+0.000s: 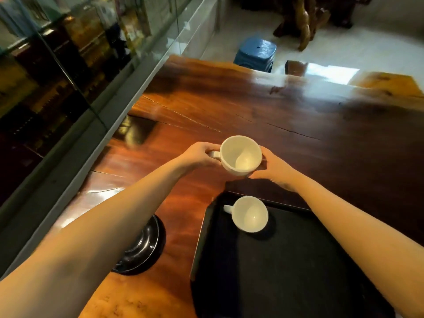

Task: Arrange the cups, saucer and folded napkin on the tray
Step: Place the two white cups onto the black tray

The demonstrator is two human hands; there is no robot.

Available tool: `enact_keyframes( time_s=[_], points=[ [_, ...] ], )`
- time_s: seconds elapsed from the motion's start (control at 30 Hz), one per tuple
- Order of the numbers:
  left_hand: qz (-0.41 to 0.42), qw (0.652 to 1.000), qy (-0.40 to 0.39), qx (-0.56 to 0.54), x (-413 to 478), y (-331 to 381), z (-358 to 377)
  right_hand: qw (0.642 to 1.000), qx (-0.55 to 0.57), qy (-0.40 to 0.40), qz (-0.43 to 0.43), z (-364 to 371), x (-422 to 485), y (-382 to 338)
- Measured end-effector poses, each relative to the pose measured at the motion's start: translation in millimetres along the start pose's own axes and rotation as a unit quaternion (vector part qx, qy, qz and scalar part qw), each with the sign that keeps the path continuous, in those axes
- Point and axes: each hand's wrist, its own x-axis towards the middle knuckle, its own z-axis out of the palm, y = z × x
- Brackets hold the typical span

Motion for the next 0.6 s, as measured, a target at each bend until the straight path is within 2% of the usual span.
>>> enact_keyframes(
  time_s=[0.23,0.4,0.6],
  points=[
    [0.030,0.994,-0.079,0.066,-12.8,37.0,93.0,0.998,0.009,0.035,0.058,-44.7,-81.1,50.8],
    [-0.002,0.988,-0.134,0.070,-18.0,49.1,153.7,0.992,0.039,0.053,0.103,-59.2,-126.5,97.9],
    [-0.027,0.986,-0.136,0.089,-16.5,42.3,212.9,0.986,0.078,0.056,0.134,-66.8,-157.1,145.2]
  ],
)
